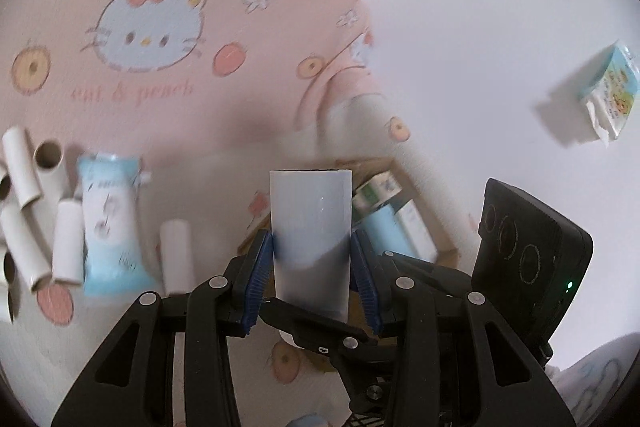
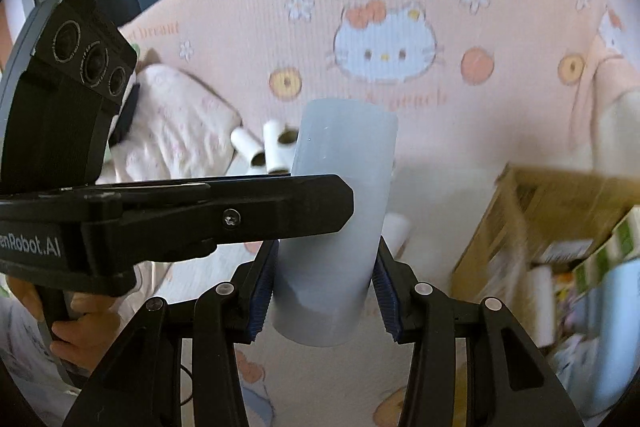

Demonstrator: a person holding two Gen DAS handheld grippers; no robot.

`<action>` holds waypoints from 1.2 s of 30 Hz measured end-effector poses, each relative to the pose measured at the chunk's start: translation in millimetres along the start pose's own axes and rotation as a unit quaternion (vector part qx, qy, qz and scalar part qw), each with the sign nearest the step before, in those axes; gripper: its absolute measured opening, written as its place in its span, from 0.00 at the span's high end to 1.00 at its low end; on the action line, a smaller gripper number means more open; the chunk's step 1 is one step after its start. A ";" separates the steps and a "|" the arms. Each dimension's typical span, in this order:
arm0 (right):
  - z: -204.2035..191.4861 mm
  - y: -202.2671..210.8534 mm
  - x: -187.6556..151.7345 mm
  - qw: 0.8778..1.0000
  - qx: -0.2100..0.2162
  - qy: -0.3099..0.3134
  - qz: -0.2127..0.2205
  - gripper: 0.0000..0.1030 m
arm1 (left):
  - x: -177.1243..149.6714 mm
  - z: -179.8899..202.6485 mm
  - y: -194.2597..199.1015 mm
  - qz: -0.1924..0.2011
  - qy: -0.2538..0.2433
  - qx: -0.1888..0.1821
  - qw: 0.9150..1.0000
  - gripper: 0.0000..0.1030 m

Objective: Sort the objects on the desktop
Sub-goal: 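Close the right gripper on the tube while the left gripper holds it, then carry the tube with both grippers over the cardboard box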

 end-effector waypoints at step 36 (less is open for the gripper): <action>169.4 37.9 -6.4 0.990 -0.098 -0.061 -0.075 0.61 | 32.0 76.9 -183.2 -0.193 0.011 -0.039 0.980 0.50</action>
Point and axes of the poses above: each gripper's, at about its wrist camera, not at the fingertips, and y roughly against the way its jaws point, z to its right, x to its top, the point moved 4 cm from there along -y, roughly the way its jaws point, and after that the axes turned 8 degrees about -x, right-handed, at the moved point
